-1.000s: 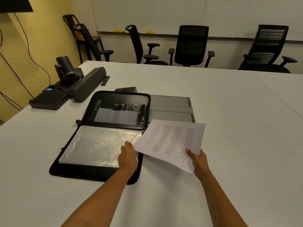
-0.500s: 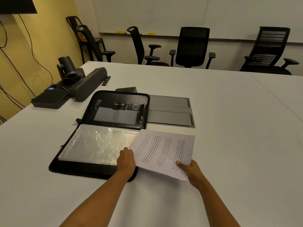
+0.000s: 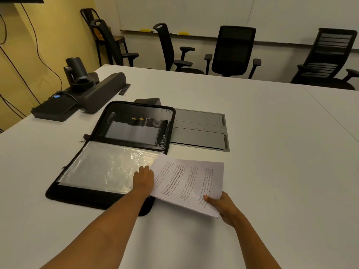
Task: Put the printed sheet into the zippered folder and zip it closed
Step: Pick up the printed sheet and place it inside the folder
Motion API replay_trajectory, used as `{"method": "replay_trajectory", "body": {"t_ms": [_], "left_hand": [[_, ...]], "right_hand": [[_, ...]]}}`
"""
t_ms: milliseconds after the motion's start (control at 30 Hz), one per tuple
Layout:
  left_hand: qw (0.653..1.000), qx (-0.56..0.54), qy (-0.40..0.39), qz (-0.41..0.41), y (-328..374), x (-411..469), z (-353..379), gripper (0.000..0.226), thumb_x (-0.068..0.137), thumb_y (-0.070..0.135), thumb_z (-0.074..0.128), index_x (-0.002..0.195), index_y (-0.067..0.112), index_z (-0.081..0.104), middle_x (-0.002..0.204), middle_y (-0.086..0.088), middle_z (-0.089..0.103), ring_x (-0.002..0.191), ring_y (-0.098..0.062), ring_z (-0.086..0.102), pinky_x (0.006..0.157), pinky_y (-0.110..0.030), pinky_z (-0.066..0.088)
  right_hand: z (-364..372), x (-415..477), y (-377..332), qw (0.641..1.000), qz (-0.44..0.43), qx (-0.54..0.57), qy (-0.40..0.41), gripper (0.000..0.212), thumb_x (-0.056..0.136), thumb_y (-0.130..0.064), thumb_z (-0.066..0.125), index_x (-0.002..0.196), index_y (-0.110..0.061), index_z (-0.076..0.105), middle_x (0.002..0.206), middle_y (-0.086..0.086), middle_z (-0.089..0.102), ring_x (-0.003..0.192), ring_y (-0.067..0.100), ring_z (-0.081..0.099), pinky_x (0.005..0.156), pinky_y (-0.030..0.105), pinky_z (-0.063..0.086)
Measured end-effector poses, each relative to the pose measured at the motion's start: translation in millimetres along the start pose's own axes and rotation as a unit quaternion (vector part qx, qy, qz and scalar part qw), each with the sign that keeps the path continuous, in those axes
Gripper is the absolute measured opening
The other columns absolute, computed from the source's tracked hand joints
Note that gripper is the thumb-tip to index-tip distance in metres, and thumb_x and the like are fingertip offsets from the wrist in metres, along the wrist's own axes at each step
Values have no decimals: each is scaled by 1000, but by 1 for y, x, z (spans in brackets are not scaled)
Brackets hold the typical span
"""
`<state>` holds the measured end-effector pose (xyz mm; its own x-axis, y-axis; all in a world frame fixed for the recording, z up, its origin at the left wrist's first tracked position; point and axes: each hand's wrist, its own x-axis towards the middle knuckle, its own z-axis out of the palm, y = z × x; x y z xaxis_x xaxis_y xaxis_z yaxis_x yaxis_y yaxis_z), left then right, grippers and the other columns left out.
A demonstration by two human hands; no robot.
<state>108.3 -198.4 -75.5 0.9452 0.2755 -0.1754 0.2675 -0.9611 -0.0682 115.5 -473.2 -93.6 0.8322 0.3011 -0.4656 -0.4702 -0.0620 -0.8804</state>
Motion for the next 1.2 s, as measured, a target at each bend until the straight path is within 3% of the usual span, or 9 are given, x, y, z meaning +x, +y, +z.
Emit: {"method": "replay_trajectory", "body": {"t_ms": [300, 500, 767, 967, 1100, 1200], "left_hand": [[1000, -21, -22, 3, 4, 42, -4, 51, 95, 16, 47, 143, 10, 29, 151, -7, 30, 135, -23, 34, 112, -37, 28], [996, -75, -45, 19, 8, 57, 4, 66, 98, 18, 41, 150, 8, 3, 161, -8, 2, 148, -26, 7, 121, -40, 13], [991, -106, -54, 57, 14, 58, 12, 63, 99, 11, 37, 150, 8, -1, 161, -7, -3, 149, -22, -4, 120, -41, -3], [985, -165, -7, 56, 11, 47, 10, 65, 97, 0, 37, 150, 11, 3, 161, -5, -3, 149, -20, -3, 120, -35, -1], [985, -164, 38, 28, 3, 23, 17, 64, 98, 7, 39, 151, 13, 3, 161, -6, 1, 149, -21, 5, 122, -35, 8], [984, -171, 41, -9, -3, -1, 26, 65, 99, 12, 39, 150, 14, -1, 161, -6, -1, 149, -21, 1, 123, -35, 6]], "right_hand": [[-16, 20, -6, 999, 8, -32, -37, 30, 82, -9, 67, 105, -25, 56, 103, 4, 68, 87, 20, 70, 67, 29, 60], [-19, 30, -9, 997, 14, -47, -56, 31, 82, -11, 68, 107, -25, 56, 105, 4, 68, 89, 22, 70, 70, 30, 60], [-8, 40, -11, 998, 3, -9, -69, 30, 81, -9, 68, 108, -19, 60, 104, 4, 71, 88, 20, 72, 69, 29, 59], [9, 47, -7, 999, -12, 13, -31, 38, 79, -7, 71, 113, -17, 58, 110, 6, 69, 93, 23, 70, 72, 33, 61], [7, 45, -6, 999, -27, 17, 34, 39, 77, -11, 73, 111, -19, 56, 113, 7, 67, 93, 20, 68, 65, 26, 60], [4, 43, -3, 997, -31, 10, 67, 51, 80, -13, 71, 125, -10, 49, 121, 12, 63, 100, 27, 66, 80, 39, 58]]}}
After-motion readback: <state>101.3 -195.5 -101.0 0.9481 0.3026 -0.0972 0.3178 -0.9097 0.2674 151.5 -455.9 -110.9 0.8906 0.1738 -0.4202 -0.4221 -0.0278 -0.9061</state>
